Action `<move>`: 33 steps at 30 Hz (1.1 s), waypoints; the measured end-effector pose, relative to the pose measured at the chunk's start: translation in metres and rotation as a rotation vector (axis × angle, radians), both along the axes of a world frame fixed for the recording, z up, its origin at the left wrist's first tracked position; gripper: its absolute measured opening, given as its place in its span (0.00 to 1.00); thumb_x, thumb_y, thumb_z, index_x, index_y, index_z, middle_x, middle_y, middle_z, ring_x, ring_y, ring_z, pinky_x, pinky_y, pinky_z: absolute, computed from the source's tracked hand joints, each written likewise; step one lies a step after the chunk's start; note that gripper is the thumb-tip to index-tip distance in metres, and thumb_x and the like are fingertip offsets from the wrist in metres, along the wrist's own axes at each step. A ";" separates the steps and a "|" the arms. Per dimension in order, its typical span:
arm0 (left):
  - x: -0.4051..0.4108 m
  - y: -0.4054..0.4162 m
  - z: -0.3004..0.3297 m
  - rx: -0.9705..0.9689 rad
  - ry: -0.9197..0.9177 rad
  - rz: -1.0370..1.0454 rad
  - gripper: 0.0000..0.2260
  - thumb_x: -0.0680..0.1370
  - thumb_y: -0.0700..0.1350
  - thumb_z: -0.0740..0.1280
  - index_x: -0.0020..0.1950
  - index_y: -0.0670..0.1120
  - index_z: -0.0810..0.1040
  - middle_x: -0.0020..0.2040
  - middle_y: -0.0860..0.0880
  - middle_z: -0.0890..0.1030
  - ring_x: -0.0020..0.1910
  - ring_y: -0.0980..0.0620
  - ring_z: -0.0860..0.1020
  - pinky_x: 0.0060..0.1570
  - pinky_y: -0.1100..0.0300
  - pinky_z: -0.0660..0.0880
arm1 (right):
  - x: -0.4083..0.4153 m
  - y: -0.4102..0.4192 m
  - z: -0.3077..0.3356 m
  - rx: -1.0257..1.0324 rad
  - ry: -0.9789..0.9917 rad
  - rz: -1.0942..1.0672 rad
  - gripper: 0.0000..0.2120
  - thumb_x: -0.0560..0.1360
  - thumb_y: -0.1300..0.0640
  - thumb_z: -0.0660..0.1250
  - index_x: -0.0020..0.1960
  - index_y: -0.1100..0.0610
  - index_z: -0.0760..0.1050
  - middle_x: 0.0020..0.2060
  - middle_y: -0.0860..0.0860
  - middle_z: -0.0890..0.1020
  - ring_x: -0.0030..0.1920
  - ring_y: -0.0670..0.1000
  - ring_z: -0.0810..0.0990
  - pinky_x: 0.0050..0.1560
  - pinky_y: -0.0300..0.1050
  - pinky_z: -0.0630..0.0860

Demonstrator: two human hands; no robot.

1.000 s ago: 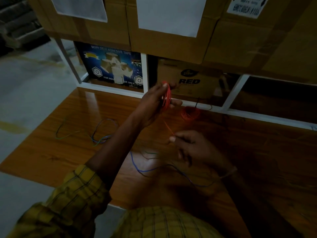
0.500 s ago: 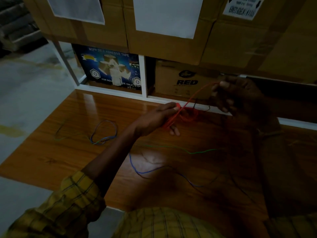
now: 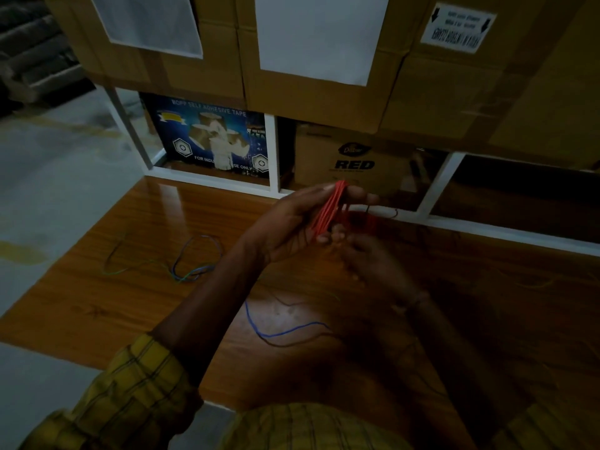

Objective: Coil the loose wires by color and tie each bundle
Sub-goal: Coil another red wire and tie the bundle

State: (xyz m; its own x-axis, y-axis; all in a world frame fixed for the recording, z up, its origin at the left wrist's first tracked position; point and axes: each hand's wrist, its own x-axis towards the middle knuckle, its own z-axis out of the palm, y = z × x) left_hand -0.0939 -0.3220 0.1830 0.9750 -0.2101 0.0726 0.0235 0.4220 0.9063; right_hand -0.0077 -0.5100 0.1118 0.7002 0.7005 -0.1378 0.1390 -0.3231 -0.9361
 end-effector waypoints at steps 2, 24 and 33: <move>0.006 0.003 0.002 0.002 -0.013 0.067 0.21 0.90 0.46 0.50 0.77 0.34 0.68 0.75 0.39 0.75 0.44 0.50 0.84 0.39 0.64 0.81 | -0.020 0.001 -0.003 -0.046 0.053 0.084 0.15 0.84 0.46 0.61 0.51 0.53 0.83 0.32 0.52 0.79 0.23 0.45 0.71 0.23 0.38 0.64; -0.004 0.005 -0.012 0.548 0.155 0.083 0.17 0.90 0.50 0.54 0.74 0.44 0.73 0.65 0.46 0.83 0.43 0.46 0.83 0.37 0.62 0.77 | 0.082 -0.011 0.093 0.351 -0.091 -0.081 0.10 0.84 0.55 0.62 0.50 0.56 0.81 0.28 0.47 0.71 0.21 0.44 0.63 0.22 0.38 0.58; 0.001 0.013 -0.006 -0.016 0.024 0.019 0.22 0.90 0.47 0.51 0.79 0.35 0.66 0.67 0.33 0.77 0.40 0.52 0.82 0.31 0.67 0.78 | 0.045 0.025 0.019 0.126 0.040 -0.161 0.11 0.83 0.49 0.65 0.48 0.46 0.84 0.34 0.50 0.79 0.28 0.46 0.73 0.26 0.37 0.67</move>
State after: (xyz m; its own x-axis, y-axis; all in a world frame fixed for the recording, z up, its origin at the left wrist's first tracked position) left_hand -0.0929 -0.3095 0.1766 0.9802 -0.1909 0.0521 0.0373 0.4369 0.8987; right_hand 0.0372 -0.4846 0.1307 0.8002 0.5936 -0.0857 0.0571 -0.2177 -0.9743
